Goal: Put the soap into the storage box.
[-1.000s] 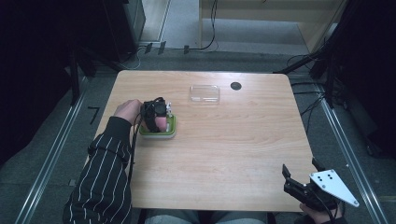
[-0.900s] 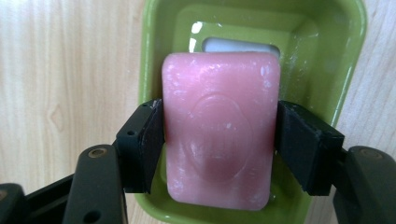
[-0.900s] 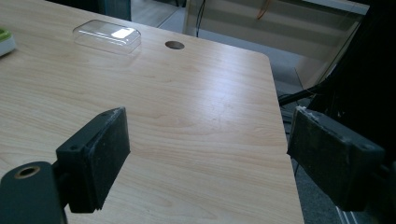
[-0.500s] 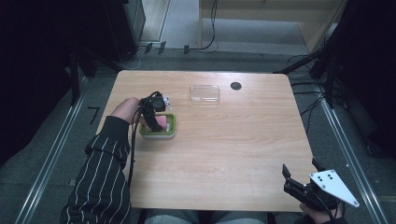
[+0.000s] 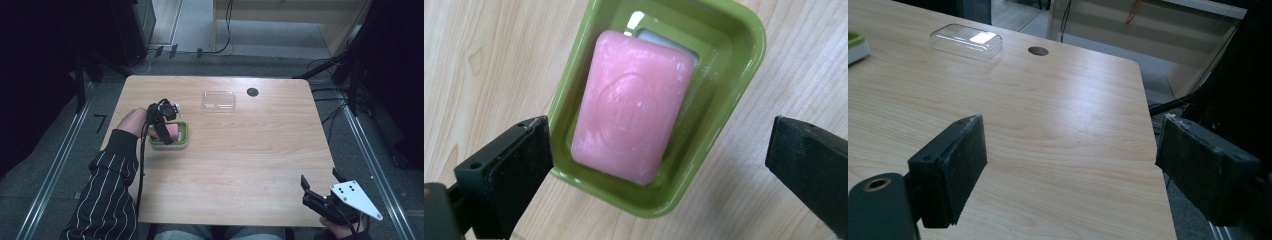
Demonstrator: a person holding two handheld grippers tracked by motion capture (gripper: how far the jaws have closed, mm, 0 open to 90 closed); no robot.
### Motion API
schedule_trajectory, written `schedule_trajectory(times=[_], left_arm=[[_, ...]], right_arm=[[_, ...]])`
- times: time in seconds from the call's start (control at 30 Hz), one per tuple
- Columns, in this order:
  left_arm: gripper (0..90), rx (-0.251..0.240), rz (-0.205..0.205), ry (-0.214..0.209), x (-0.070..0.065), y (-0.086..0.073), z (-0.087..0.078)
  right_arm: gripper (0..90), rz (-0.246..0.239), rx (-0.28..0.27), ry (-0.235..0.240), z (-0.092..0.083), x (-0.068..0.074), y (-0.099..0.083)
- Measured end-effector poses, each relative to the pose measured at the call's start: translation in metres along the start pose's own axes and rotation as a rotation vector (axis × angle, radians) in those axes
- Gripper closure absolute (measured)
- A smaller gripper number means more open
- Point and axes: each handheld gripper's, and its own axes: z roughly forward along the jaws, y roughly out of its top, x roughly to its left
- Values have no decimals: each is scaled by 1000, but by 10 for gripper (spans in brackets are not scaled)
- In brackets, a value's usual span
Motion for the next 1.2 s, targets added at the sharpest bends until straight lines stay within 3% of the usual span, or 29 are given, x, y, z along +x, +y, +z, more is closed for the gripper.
schedule_trajectory(times=[0.13,0.6,0.87,1.2], left_arm=[[0,13,-21,21,-5,-2,-3],[0,11,-109,18,-24,-19,-8],[0,11,-121,20,-38,-26,-10],[0,49,-143,9,-57,-36,-4]], right_arm=[[137,-3,-3,4,1,0,0],[137,-8,-6,10,2,1,1],[137,-8,-5,13,3,2,2],[137,-10,-6,18,4,2,2]])
